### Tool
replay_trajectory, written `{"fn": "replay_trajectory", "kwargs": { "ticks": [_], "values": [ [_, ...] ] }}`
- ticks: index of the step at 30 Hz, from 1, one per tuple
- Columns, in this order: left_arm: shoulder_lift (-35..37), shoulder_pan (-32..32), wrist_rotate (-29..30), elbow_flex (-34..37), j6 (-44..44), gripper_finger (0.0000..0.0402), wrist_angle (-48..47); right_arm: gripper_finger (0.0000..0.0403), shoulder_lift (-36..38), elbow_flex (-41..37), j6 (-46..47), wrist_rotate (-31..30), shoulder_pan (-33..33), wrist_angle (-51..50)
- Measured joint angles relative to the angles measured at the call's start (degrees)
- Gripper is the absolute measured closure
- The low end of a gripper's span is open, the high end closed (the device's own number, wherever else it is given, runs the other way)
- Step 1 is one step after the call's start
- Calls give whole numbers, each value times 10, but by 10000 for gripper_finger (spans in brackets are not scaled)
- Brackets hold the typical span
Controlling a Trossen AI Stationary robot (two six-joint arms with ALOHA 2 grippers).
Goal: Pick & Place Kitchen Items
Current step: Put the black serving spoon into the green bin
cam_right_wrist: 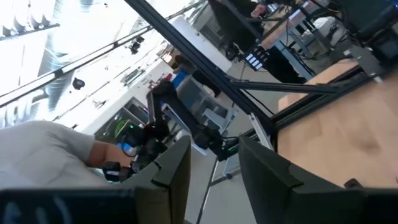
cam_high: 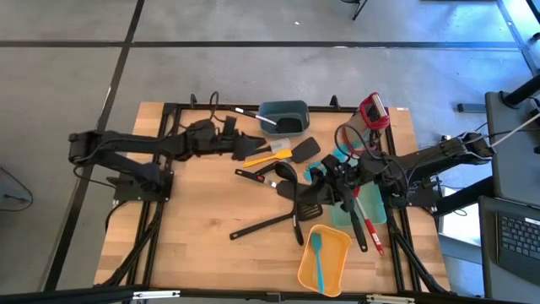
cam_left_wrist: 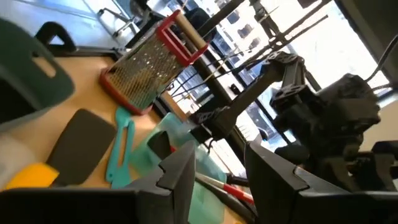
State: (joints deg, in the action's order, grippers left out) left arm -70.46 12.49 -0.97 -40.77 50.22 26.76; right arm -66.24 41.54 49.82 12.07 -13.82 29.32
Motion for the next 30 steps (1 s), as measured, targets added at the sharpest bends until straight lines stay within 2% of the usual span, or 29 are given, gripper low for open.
{"fn": "replay_trajectory", "kwargs": {
  "ticks": [7, 12, 16, 19, 22, 30],
  "values": [
    [-8, 32, -78, -13, -15, 270, -1, 265, 0, 0, 5, -13, -5, 23],
    [-8, 42, -126, -13, -18, 270, 0, 265, -1, 0, 114, -80, -5, 32],
    [-8, 45, -176, -13, -67, 270, -3, 265, -1, 0, 161, -138, -5, 43],
    [-8, 45, -183, -13, -90, 270, -21, 265, -1, 0, 151, -186, -4, 43],
    [-8, 45, -183, -12, -82, 270, -27, 265, -1, 0, 180, -227, -2, 38],
    [-8, 45, -207, -12, -83, 270, -27, 265, -1, 0, 184, -239, 3, 20]
  ]
}}
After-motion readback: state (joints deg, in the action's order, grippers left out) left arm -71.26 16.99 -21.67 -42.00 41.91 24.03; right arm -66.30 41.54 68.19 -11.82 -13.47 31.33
